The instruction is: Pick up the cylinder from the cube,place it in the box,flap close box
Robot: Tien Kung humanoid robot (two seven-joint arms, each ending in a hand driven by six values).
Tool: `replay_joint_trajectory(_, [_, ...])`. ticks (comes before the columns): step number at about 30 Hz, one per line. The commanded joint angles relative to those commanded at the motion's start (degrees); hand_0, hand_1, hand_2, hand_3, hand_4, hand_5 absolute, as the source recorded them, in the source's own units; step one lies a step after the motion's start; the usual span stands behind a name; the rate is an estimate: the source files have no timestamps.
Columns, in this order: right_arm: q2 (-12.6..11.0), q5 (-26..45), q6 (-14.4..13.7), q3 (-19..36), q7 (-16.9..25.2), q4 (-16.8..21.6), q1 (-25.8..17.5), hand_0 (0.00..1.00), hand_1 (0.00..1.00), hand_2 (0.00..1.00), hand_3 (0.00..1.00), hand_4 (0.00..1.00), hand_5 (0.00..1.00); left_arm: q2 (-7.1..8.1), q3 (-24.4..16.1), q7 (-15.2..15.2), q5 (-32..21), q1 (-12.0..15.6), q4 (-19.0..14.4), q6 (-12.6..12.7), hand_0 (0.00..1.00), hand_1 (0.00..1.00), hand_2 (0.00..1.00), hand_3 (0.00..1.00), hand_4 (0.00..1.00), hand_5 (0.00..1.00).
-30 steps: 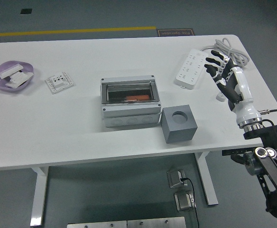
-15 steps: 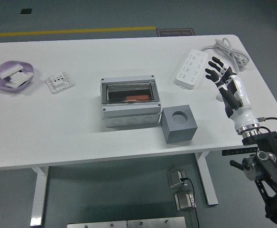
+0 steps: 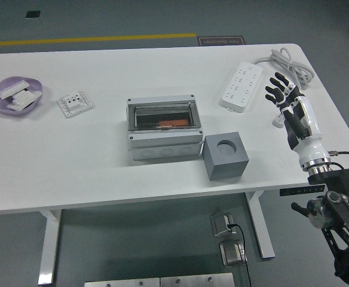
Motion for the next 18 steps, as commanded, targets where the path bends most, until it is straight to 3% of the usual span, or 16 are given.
replay_joint_trajectory(18, [0.3, -0.7, -0.6, 1.8, -0.2, 0.2, -1.5, 0.855, 0.849, 0.863, 0.864, 0.980, 0.683, -0.08, 1.1, -0.4, -2.4, -1.2, 0.0, 0.3, 0.629, 0.645, 0.606, 0.620, 0.661, 0.241])
